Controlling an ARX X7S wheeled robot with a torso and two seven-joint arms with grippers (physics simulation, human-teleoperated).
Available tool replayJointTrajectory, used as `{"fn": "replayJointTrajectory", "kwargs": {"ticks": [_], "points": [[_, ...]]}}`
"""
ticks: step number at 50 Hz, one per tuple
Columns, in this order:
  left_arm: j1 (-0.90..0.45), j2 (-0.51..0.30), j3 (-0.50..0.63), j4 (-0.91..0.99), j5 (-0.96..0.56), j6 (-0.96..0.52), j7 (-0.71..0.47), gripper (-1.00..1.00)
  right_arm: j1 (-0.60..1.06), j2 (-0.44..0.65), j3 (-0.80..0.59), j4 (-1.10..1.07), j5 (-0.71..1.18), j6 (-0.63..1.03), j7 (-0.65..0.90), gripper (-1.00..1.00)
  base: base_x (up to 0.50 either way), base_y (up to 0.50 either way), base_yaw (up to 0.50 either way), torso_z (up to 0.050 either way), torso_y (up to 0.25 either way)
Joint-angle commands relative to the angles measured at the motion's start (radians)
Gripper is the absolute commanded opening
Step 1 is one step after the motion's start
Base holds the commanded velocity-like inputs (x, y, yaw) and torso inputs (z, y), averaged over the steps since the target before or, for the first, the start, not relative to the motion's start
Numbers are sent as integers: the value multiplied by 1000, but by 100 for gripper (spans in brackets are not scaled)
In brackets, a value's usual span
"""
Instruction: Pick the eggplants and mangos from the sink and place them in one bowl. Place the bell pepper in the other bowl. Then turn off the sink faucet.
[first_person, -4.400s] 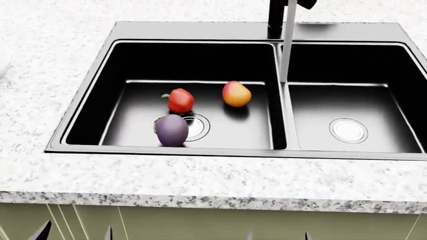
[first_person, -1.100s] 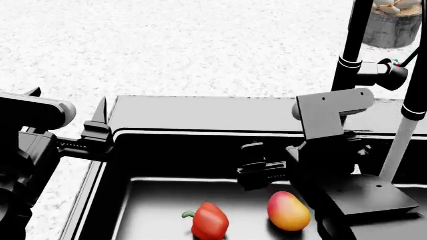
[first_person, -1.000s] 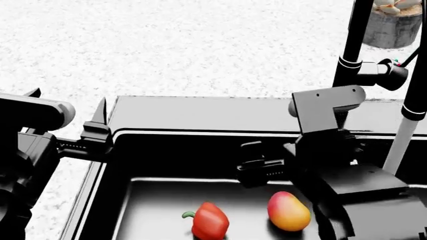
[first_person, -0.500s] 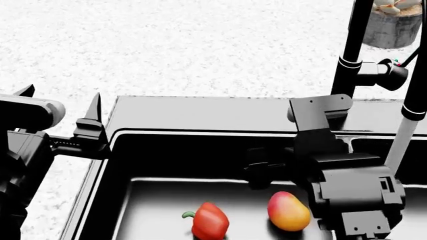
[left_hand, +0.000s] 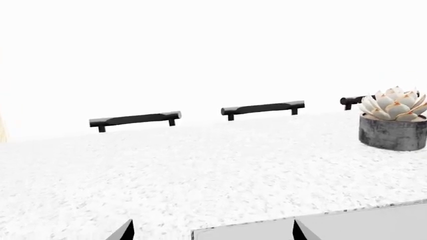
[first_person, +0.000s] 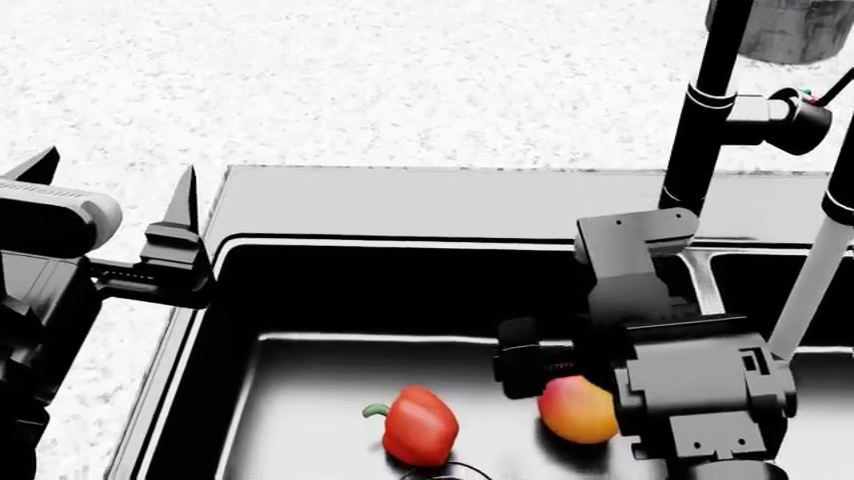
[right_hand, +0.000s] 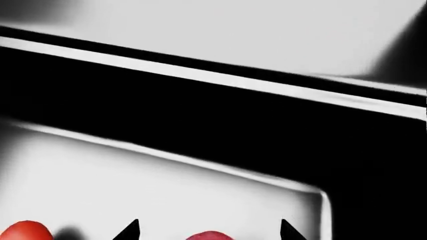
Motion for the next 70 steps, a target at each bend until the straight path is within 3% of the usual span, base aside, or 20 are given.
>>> {"fn": "replayJointTrajectory", "kwargs": {"ticks": [1, 13, 21, 36, 37, 49, 55, 68, 70], "points": [[-1, 36, 44, 9, 29, -6, -34, 100, 19, -17, -11, 68, -11, -28, -24, 100, 0, 0, 0, 0, -117], [-6, 4, 17, 3, -1, -7, -9, 100, 5, -1, -32, 17, -15, 30, -25, 100, 0, 0, 0, 1, -118], [-22, -16, -4, -8, -25, -9, 13, 100, -36, 43, -25, -145, 7, 180, -13, 100, 0, 0, 0, 1, -114], [-28, -1, -27, 9, -58, -51, -12, 100, -52, 53, -118, -138, -44, 152, -29, 100, 0, 0, 0, 0, -42], [-28, -1, -26, 8, -59, -51, -13, 100, -56, 57, -125, -147, -51, 149, -23, -100, 0, 0, 0, 0, -14], [-34, 1, -20, 4, -65, -61, -25, 100, -40, 67, -124, -249, -55, 163, -3, -100, 13, 1, -4, 0, -15], [-39, -4, -26, 2, -75, -76, -28, 100, -28, 94, -68, -484, -22, 274, 27, -100, 20, 3, -8, 0, -17], [-45, -3, -7, -12, -86, -92, -29, 100, -43, 140, 110, -1105, 83, 676, 102, -100, 19, 3, -6, 0, -17], [-49, -10, -9, -6, -94, -97, -21, 100, -76, 130, 174, -1184, 78, 663, 130, -100, 18, 4, -5, 0, -16]]}}
